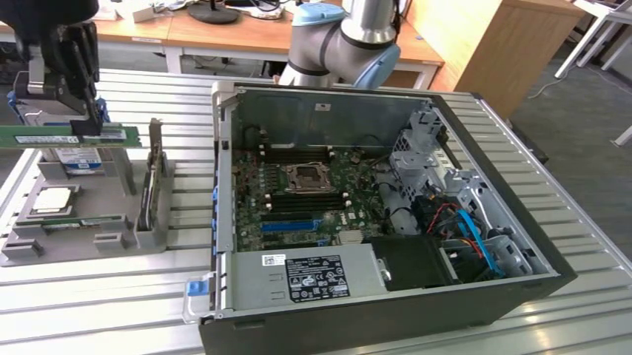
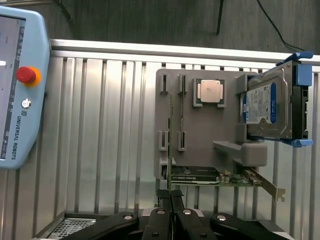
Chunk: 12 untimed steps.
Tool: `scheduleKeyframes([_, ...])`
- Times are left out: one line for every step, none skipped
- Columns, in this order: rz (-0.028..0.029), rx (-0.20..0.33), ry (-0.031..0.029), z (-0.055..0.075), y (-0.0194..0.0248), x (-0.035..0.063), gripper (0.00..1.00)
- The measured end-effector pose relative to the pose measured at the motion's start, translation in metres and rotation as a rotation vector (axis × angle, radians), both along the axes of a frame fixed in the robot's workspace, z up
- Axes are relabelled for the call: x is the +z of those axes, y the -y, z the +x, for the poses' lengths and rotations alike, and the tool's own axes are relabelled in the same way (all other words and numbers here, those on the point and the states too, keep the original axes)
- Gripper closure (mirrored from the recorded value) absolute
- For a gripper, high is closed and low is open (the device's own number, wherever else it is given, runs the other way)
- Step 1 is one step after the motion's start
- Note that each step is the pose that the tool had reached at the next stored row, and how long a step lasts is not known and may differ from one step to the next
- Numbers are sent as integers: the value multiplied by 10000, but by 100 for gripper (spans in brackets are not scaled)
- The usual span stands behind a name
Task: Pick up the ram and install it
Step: 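Pick up the ram and move it above insertion slot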
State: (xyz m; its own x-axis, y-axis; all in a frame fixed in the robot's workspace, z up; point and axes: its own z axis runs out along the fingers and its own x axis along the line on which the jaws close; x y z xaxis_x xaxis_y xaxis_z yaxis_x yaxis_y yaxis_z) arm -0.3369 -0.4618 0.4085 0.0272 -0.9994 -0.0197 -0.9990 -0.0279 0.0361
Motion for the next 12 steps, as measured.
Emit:
scheduleKeyframes([0, 0, 0, 16, 1, 0, 88])
scheduleKeyframes([0, 0, 0, 33, 1, 0, 88])
scheduleKeyframes([1, -1, 0, 51, 2, 0, 88])
scheduleKeyframes([0, 0, 0, 69, 3, 0, 88])
scheduleKeyframes([0, 0, 0, 89, 4, 0, 88])
scheduleKeyframes([0, 0, 0, 109, 5, 0, 88])
scheduleKeyframes([1, 0, 1, 132, 6, -1, 88])
scheduleKeyframes([0, 0, 0, 154, 7, 0, 88])
scheduleKeyframes([0, 0, 0, 174, 8, 0, 88])
scheduleKeyframes([0, 0, 1, 199, 9, 0, 88])
scheduleKeyframes([0, 1, 0, 221, 10, 0, 88])
scheduleKeyframes([0, 1, 0, 243, 11, 0, 88])
